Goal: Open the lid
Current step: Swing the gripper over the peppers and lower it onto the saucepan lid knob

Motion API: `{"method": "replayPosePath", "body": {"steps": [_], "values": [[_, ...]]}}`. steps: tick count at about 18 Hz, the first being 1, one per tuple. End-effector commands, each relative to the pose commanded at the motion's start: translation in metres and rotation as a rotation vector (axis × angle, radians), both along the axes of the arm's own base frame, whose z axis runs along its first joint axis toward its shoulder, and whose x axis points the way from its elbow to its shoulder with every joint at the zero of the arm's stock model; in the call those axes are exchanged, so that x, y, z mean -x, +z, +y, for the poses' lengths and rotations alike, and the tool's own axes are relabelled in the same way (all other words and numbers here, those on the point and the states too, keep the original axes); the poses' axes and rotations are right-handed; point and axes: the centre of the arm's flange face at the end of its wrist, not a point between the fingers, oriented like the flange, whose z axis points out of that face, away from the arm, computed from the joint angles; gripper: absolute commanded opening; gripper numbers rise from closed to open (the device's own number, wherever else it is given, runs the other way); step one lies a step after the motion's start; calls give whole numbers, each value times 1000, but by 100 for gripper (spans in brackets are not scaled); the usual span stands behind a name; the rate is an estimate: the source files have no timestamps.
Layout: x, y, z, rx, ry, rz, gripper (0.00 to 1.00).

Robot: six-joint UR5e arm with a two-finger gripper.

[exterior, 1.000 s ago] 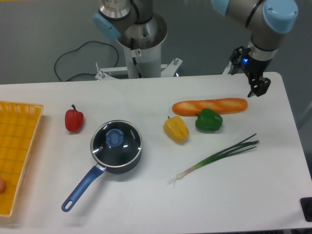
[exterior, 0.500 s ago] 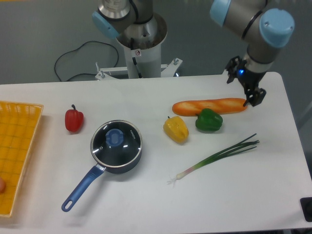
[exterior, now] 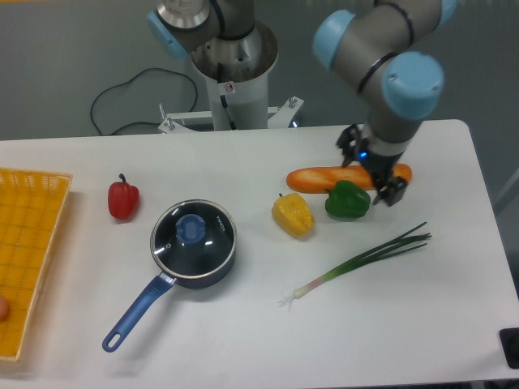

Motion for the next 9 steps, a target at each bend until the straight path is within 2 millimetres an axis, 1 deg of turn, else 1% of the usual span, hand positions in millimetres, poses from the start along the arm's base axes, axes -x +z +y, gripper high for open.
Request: {"method": "replayPosePath", "body": {"steps": [2,5,7,9], "values": [[-11,1,11,-1,-25,1,100],[-30,9,36,-12,-35,14,100],[-39,10,45,-15,-23,16,100],[-47,10,53,-15,-50,16,100]]}}
